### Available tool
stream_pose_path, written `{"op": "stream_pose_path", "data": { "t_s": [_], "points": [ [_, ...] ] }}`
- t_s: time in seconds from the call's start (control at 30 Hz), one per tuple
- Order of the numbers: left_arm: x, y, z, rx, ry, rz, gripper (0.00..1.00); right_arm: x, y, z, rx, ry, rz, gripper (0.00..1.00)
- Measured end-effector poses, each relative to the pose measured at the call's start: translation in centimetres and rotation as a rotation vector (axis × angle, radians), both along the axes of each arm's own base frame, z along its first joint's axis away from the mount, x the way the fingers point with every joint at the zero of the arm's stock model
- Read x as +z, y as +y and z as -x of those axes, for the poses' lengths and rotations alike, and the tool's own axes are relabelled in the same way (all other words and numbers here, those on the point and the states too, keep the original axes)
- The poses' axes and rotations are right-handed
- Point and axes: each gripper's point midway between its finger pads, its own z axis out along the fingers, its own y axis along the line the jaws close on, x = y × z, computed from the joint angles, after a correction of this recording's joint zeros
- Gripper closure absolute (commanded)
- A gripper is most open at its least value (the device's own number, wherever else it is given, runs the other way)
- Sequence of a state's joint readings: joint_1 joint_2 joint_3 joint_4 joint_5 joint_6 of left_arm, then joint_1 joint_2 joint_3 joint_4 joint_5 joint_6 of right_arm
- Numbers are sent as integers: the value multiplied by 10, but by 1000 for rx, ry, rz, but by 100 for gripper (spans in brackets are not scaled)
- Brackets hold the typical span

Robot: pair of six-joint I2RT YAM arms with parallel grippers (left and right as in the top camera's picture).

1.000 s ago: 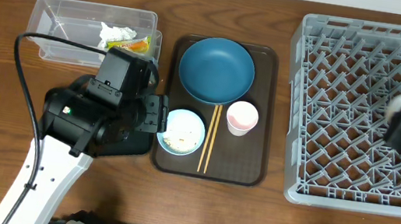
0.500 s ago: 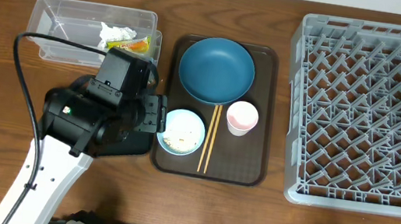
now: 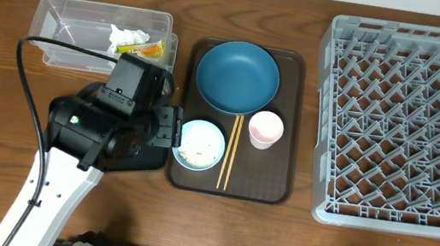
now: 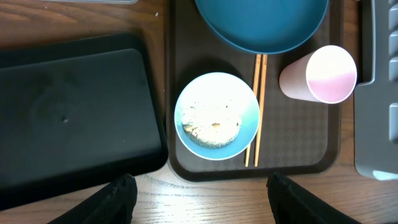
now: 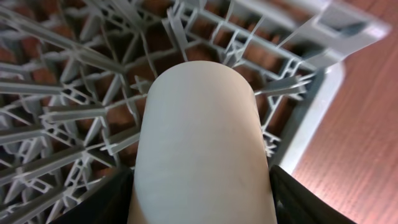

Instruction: Sort waste into correct bins and load items into the dishwasher rack

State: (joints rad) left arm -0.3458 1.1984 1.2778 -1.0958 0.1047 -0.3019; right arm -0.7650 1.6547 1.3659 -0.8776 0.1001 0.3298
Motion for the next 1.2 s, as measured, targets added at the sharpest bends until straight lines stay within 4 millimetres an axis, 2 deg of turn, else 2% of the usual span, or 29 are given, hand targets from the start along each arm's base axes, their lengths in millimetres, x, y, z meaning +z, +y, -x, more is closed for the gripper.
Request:
{"op": "stream_pose_path", "data": {
  "t_s": [0.13, 0.17, 0.2, 0.27, 0.3, 0.53, 0.63, 0.73, 0.87, 0.97, 1.03, 1.2],
  "points": [
    [-1, 0, -1, 0, 5, -2, 29, -19, -2, -2, -2, 20, -42, 98],
    [-1, 0, -1, 0, 5, -2, 29, -21, -2, -2, -2, 23, -46, 93],
    [-1, 0, -1, 0, 5, -2, 30, -22, -2, -2, -3, 27, -49, 70],
    [-1, 0, -1, 0, 5, -2, 30, -23, -2, -2, -3, 27, -52, 16],
    [-1, 0, -1, 0, 5, -2, 30, -23, -2, -2, -6, 22, -56, 1],
    [-1, 0, -1, 0, 5, -2, 29, -23, 14, -17, 47, -57, -139, 1],
    [-1, 0, -1, 0, 5, -2, 29, -16, 16, -23, 62, -88, -147, 1],
    [-1, 0, -1, 0, 5, -2, 29, 7, 18, -26, 74, -134, -126, 1],
    [0, -1, -2, 0, -3, 1, 28, 55, 28, -28, 107, -223, -53, 1],
    [2, -2, -6, -3, -20, 6, 24, 86, 53, -30, 169, -264, -21, 1],
    [4, -3, -9, -3, -37, 11, 24, 96, 77, -31, 233, -264, -29, 1],
    [16, -13, -35, -8, -140, 47, 20, 88, 143, -30, 422, -169, -120, 1]
  ]
}}
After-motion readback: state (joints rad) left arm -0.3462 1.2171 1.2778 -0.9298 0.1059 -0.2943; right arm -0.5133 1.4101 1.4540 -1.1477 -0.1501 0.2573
